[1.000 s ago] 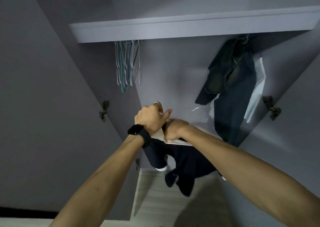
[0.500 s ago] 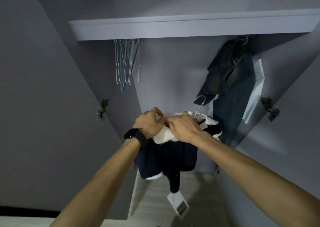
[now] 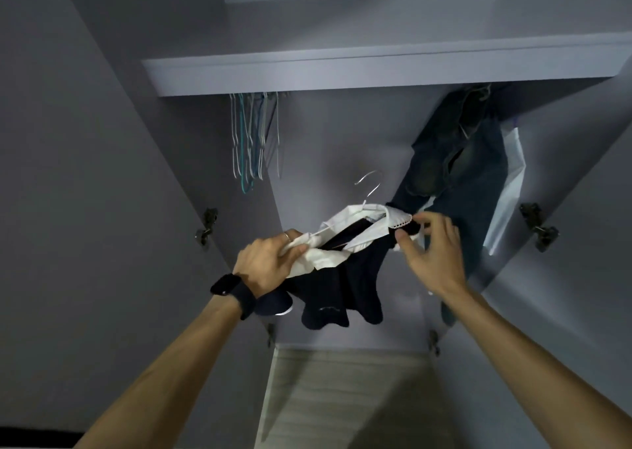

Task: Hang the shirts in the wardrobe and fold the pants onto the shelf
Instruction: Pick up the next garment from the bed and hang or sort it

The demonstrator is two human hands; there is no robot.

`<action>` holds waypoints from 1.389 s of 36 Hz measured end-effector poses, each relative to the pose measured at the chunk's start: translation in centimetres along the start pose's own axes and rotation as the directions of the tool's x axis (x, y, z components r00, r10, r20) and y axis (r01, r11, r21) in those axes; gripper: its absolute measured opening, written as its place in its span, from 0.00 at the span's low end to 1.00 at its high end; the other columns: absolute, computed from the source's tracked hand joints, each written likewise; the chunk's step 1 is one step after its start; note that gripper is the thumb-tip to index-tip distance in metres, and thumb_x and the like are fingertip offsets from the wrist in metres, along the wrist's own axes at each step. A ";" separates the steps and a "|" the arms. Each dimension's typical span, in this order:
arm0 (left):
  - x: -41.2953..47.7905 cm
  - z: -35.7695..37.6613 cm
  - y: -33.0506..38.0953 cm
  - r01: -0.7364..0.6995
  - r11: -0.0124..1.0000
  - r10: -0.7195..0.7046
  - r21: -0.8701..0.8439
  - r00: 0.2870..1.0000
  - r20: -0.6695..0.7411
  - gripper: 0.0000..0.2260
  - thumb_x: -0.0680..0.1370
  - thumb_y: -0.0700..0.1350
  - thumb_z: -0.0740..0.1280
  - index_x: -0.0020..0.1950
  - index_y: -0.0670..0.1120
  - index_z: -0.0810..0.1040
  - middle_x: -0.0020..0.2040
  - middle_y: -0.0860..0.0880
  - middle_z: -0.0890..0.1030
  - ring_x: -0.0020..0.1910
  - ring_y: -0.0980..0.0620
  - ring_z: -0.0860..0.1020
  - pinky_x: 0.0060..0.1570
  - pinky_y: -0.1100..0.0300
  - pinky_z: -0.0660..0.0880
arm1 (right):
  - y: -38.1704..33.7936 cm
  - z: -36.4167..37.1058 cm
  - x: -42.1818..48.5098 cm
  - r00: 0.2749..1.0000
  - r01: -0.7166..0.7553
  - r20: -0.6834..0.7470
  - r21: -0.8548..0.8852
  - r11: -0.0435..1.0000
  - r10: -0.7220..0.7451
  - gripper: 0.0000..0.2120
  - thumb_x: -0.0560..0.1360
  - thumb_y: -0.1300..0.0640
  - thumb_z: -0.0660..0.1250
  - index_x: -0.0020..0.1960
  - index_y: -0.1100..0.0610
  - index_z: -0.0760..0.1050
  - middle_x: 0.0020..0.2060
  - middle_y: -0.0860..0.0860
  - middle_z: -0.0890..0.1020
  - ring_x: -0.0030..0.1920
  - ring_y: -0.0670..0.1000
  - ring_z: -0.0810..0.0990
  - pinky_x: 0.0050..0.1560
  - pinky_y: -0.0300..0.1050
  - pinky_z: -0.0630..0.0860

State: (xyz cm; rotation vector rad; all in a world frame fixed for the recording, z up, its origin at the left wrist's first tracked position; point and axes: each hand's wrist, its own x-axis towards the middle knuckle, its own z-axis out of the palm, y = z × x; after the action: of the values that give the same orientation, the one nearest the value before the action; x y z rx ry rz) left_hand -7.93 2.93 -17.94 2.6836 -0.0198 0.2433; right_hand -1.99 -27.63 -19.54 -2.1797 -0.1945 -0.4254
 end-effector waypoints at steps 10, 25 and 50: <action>0.4 -3.3 -0.1 -0.054 0.987 0.046 0.149 0.997 0.054 0.12 0.82 0.61 0.58 0.62 0.60 0.75 0.51 0.52 0.81 0.54 0.46 0.78 0.51 0.50 0.74 | -1.7 1.2 5.4 0.871 0.247 0.465 -0.138 0.959 -0.158 0.15 0.82 0.43 0.59 0.43 0.51 0.71 0.37 0.45 0.75 0.42 0.55 0.77 0.45 0.54 0.74; 3.0 -2.8 3.7 -0.027 0.981 0.000 0.192 0.991 0.135 0.10 0.84 0.55 0.59 0.55 0.52 0.77 0.48 0.47 0.83 0.49 0.40 0.80 0.41 0.53 0.72 | -2.6 3.7 2.7 0.905 0.050 0.408 0.189 0.981 -0.125 0.05 0.75 0.50 0.75 0.44 0.47 0.79 0.40 0.42 0.82 0.43 0.44 0.80 0.43 0.37 0.74; 4.2 -1.9 2.2 0.109 0.993 -0.104 -0.036 0.986 0.132 0.13 0.83 0.54 0.63 0.45 0.51 0.84 0.39 0.51 0.82 0.44 0.46 0.82 0.44 0.58 0.73 | 0.1 1.6 0.7 0.888 0.042 0.458 -0.130 0.991 0.023 0.22 0.73 0.50 0.77 0.65 0.49 0.79 0.64 0.46 0.74 0.66 0.48 0.70 0.71 0.47 0.65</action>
State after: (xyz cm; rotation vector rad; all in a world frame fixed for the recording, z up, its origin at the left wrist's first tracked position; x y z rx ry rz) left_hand -4.23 1.85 -14.57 2.6432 0.0776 0.0345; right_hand -0.92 -26.42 -20.20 -2.3886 -0.4472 0.0874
